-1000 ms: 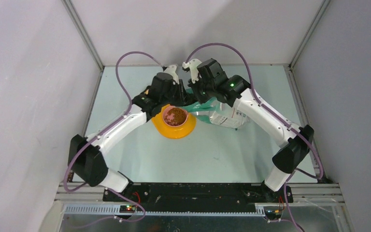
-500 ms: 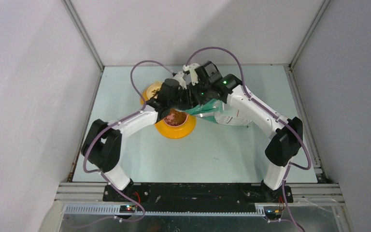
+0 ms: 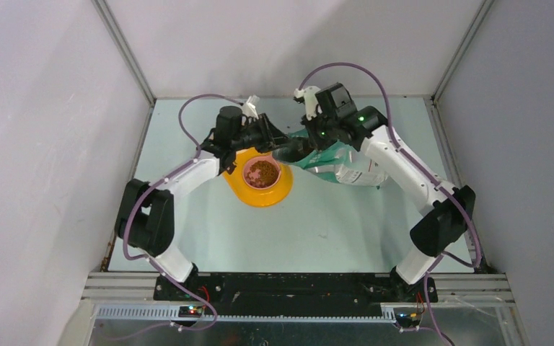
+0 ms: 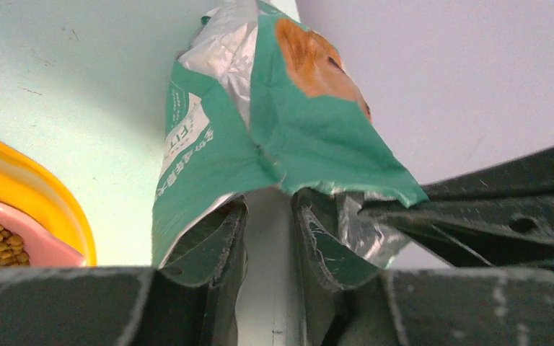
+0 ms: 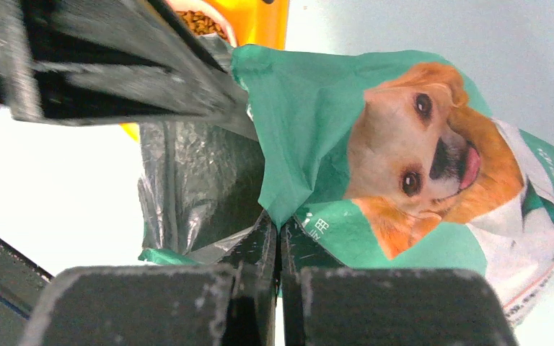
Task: Serve the pet food
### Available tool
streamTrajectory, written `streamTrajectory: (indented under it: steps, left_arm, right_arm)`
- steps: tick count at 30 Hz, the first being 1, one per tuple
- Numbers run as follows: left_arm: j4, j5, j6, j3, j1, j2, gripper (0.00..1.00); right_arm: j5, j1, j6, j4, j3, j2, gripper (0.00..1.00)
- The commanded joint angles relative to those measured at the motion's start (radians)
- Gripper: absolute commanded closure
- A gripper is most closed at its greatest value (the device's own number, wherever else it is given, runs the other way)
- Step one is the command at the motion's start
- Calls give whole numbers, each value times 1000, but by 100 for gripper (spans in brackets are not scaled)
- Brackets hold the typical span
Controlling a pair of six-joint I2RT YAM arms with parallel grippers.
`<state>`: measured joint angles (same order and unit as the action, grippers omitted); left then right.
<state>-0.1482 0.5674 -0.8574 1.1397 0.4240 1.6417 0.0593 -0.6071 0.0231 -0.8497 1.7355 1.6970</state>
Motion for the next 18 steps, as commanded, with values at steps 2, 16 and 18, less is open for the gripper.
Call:
streamTrajectory:
  steps: [2,16,18]
  left_arm:
    - [-3,55,-82,33,-42,-115,100]
    - [-39,194,-221,-5,-137,-202,100]
    - [-86,216,-276,-26,-148,-204,100]
  right_arm:
    - [-35,71,45,39,-18,-93,100]
    - [-26,179,73,41,-68,-190,100]
    - [-18,194,76,39,-70,-203,100]
